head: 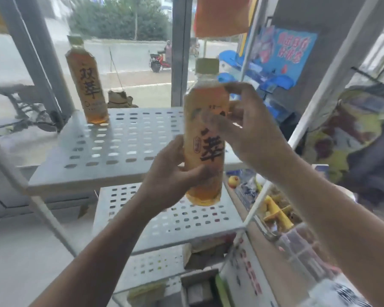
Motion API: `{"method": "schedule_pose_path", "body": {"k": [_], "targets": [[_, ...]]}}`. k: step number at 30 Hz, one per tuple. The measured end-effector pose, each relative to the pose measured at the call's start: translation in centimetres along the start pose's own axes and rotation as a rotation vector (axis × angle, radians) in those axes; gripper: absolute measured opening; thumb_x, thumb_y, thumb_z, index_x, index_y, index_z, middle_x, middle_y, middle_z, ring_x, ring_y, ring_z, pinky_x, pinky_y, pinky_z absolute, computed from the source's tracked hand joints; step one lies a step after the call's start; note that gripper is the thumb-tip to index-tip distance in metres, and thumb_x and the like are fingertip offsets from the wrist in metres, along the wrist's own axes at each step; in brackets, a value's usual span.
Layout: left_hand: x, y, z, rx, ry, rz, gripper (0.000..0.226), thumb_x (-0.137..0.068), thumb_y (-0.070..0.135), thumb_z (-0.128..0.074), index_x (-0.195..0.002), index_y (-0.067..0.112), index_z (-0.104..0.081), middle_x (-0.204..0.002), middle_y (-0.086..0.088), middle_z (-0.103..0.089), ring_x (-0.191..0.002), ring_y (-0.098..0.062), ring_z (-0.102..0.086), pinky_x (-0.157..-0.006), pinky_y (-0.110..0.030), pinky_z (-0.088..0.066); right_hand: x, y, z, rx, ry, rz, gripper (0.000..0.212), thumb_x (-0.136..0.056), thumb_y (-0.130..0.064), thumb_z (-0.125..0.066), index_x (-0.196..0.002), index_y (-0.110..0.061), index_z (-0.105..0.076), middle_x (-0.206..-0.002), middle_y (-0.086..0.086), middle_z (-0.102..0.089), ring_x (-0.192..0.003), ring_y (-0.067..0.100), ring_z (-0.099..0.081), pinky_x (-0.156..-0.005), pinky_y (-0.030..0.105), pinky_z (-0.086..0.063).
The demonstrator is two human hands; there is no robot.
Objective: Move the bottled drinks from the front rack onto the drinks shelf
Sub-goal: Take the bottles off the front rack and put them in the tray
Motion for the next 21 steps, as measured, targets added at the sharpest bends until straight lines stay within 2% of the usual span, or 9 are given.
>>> {"method": "schedule_pose_path", "body": {"k": [2, 6, 9, 12, 15, 18, 21], "targets": [[0.3, -0.2, -3.0, 0.094, -0.085, 0.016, 0.053, -0.074, 0.029, -0.075, -0.121, 0.010, -0.060, -0.110, -0.006, -0.072, -0.105, -0.023, -0.069, -0.086, -0.048, -0.058, 2.1, 2.2, 1.8, 0.005, -0.028, -0.069, 0.067, -0.072, -0.061, -0.068, -0.127, -0.036, -0.039, -0.110, -0.008, -0.067, -0.103, 0.005, -0.065, -0.081, 0.031, -0.057], [0.5, -0.4, -11.0, 0.214, -0.265, 0.051, 0.053, -0.075, 0.033, -0.074, -0.121, 0.009, -0.063, -0.113, -0.010, -0.072, -0.106, -0.030, -0.068, -0.089, -0.054, -0.055, 8.7, 7.5, 7.0, 0.002, 0.009, -0.269, 0.063, -0.075, -0.055, -0.073, -0.127, -0.039, -0.041, -0.108, -0.013, -0.065, -0.100, -0.001, -0.063, -0.081, 0.030, -0.056], [0.9, -0.3, -17.1, 0.252, -0.389, 0.074, 0.051, -0.075, 0.037, -0.076, -0.117, 0.010, -0.065, -0.109, -0.008, -0.073, -0.102, -0.028, -0.070, -0.084, -0.043, -0.058, 14.2, 10.4, 10.8, -0.016, 0.097, -0.386, 0.052, -0.083, -0.057, -0.065, -0.127, -0.036, -0.047, -0.113, -0.014, -0.065, -0.103, -0.001, -0.062, -0.087, 0.033, -0.057], [1.8, -0.6, -23.1, 0.257, -0.530, 0.104, 0.040, -0.084, 0.028, -0.072, -0.117, 0.006, -0.064, -0.109, -0.007, -0.074, -0.100, -0.024, -0.071, -0.080, -0.033, -0.058, 19.8, 12.4, 13.7, -0.098, 0.204, -0.453, 0.045, -0.086, -0.058, -0.057, -0.124, -0.035, -0.054, -0.117, -0.011, -0.065, -0.110, 0.008, -0.063, -0.091, 0.037, -0.055], [3.0, -1.1, -28.6, 0.263, -0.636, 0.134, 0.045, -0.081, 0.033, -0.072, -0.114, 0.003, -0.064, -0.106, -0.009, -0.074, -0.098, -0.023, -0.072, -0.079, -0.031, -0.057, 25.1, 13.5, 15.9, -0.159, 0.310, -0.511, 0.033, -0.092, -0.049, -0.060, -0.122, -0.037, -0.056, -0.117, -0.013, -0.066, -0.110, 0.007, -0.063, -0.083, 0.025, -0.054], [4.7, -1.6, -33.5, 0.263, -0.770, 0.173, 0.047, -0.077, 0.038, -0.073, -0.112, 0.008, -0.065, -0.103, -0.005, -0.075, -0.094, -0.021, -0.072, -0.076, -0.030, -0.057, 29.6, 14.4, 17.7, -0.089, 0.409, -0.577, 0.046, -0.087, -0.044, -0.067, -0.129, -0.039, -0.050, -0.120, -0.020, -0.062, -0.111, 0.001, -0.060, -0.083, 0.021, -0.053], [6.8, -2.0, -37.7, 0.226, -0.918, 0.207, 0.041, -0.079, 0.037, -0.073, -0.111, 0.012, -0.067, -0.102, -0.005, -0.074, -0.093, -0.021, -0.072, -0.079, -0.036, -0.060, 33.5, 15.1, 18.7, 0.006, 0.523, -0.656, 0.046, -0.085, -0.043, -0.072, -0.125, -0.043, -0.049, -0.118, -0.024, -0.059, -0.108, -0.007, -0.058, -0.081, 0.013, -0.051]]}}
Point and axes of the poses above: each hand's wrist, its own x-axis away from the middle knuckle, its own z-axis out of the back of the hand, y = z × x, the point moved 7 cm from there along -x, towards the middle knuckle
